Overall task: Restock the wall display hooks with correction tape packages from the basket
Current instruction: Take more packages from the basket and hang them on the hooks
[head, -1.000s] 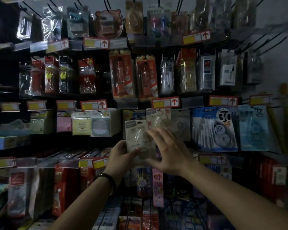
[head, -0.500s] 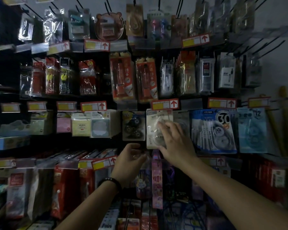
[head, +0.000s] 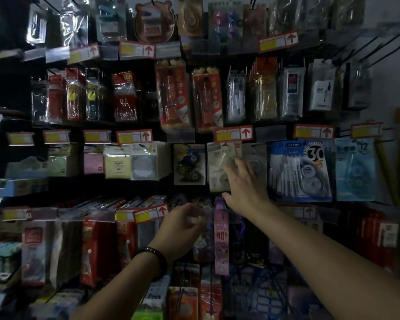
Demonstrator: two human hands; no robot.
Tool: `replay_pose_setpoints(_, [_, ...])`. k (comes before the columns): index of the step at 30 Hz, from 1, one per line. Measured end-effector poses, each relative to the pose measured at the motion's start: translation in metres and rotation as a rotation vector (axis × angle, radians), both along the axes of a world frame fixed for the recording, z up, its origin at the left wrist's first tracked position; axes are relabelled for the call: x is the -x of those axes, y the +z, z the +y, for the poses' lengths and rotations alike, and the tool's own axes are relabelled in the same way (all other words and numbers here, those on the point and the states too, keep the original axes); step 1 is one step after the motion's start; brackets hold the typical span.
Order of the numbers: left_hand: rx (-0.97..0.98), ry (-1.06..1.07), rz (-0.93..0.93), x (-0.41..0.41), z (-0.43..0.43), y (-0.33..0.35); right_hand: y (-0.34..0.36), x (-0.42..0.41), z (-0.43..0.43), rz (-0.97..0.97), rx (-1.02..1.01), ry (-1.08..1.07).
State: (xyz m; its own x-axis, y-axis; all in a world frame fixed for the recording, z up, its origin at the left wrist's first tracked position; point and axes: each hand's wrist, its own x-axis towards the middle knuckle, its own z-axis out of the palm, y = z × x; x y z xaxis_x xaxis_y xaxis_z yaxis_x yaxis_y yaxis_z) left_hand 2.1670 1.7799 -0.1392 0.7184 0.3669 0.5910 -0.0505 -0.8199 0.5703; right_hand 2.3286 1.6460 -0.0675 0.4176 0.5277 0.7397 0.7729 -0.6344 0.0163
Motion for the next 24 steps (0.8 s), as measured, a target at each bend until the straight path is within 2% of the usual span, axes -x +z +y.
replay_pose_setpoints(3, [0.006, -0.009, 0.073, 0.019, -0.001, -0.022, -0.017, 0.013, -0.010, 0.055, 0.003, 0.019])
replay_pose_setpoints(7, [0.000, -0.013, 0.194, 0.049, -0.009, -0.074, -0.061, 0.027, -0.024, -0.016, -0.022, 0.088])
replay_pose_setpoints(10, [-0.036, -0.016, 0.327, 0.070, -0.012, -0.129, -0.115, 0.043, -0.034, -0.013, -0.060, 0.204])
replay_pose_setpoints(12, [-0.023, -0.042, 0.454, 0.088, -0.016, -0.174, -0.164, 0.057, -0.038, 0.063, -0.037, 0.258])
replay_pose_setpoints(18, [0.038, 0.006, 0.787, 0.139, -0.014, -0.328, -0.342, 0.101, -0.052, 0.435, 0.164, 0.373])
replay_pose_setpoints(24, [0.193, 0.032, 1.070, 0.177, -0.021, -0.444, -0.518, 0.136, -0.085, 0.928, 0.401, 0.232])
